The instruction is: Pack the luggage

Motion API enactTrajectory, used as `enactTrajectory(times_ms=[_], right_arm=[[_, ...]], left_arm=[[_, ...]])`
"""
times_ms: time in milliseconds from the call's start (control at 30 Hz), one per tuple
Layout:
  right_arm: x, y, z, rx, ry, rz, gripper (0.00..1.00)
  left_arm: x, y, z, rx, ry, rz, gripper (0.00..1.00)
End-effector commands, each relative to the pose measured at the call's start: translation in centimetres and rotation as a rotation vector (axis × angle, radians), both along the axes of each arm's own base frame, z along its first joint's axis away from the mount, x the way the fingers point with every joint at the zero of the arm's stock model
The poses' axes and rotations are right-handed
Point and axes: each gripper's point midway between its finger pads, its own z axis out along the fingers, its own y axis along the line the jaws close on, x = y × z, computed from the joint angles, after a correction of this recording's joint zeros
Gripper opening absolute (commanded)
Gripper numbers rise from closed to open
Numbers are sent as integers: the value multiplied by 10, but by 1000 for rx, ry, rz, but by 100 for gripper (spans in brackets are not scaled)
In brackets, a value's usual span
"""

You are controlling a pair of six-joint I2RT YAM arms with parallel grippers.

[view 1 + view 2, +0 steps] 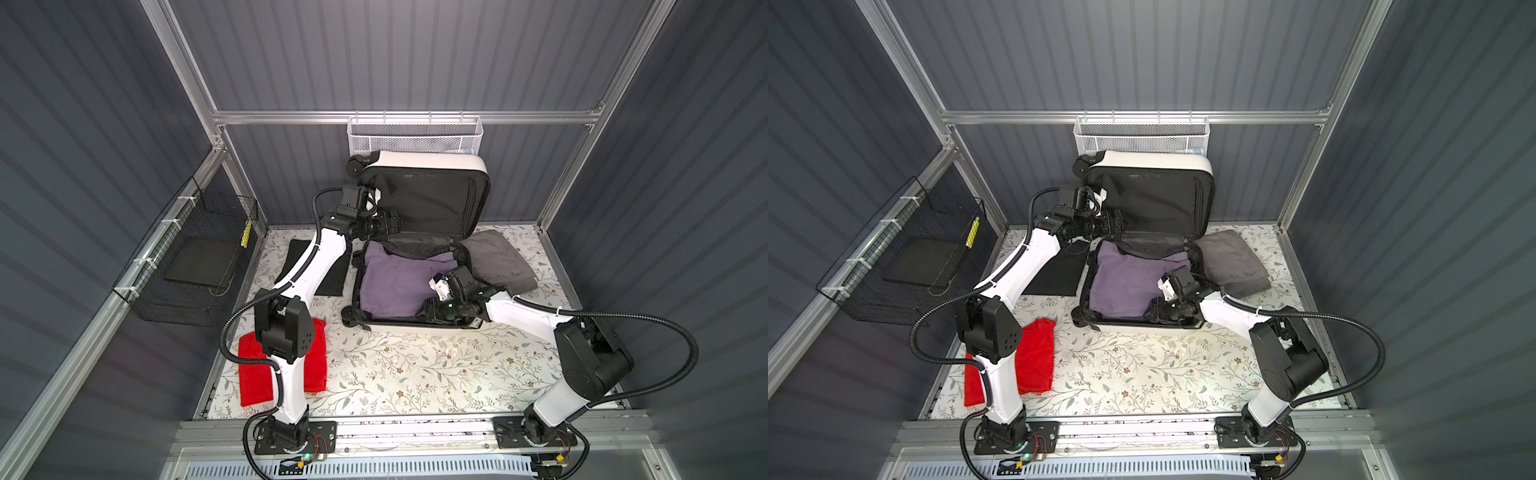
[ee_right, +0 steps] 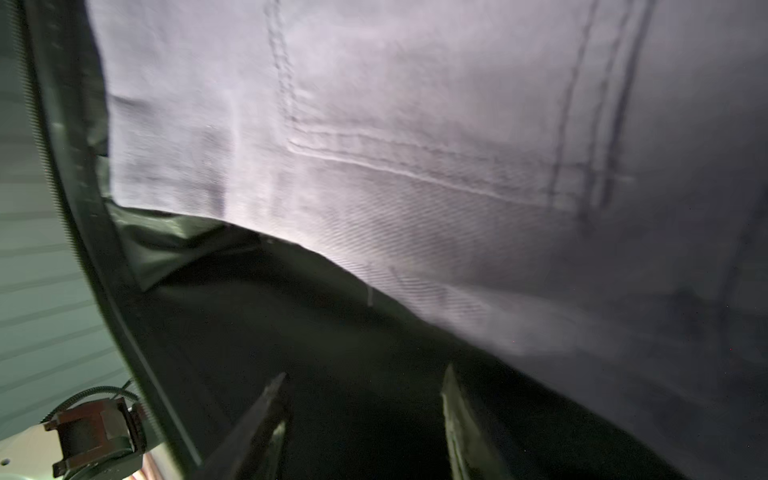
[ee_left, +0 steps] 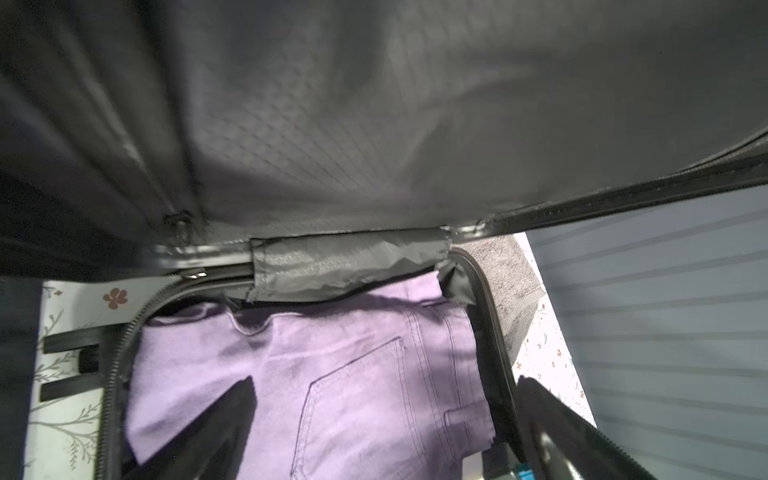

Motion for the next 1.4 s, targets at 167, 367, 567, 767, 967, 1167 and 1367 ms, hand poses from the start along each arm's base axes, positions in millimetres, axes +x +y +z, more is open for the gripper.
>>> enactTrajectory(times_ms=[167, 367, 567, 767, 967, 1167, 1367], right_arm=[[31, -1, 49, 8, -49, -7, 65], [83, -30, 117, 48, -159, -108, 66], [131, -83, 160, 70, -231, -259, 64], [167, -123, 180, 46, -275, -351, 54], [193, -146, 184, 2, -287, -382, 41], [213, -159, 182, -35, -293, -393, 34], [211, -150, 182, -3, -272, -359, 34]], left_arm=[[-13, 4, 24, -1, -37, -5, 100], [-28, 10, 20, 10, -31, -14, 100], [-50, 18, 14, 18, -17, -24, 100], [-74, 30, 7, 34, 1, -16, 100], [-98, 44, -4, 45, 19, 9, 100], [-114, 56, -19, 53, 44, 40, 100], [-120, 59, -24, 52, 56, 51, 100]])
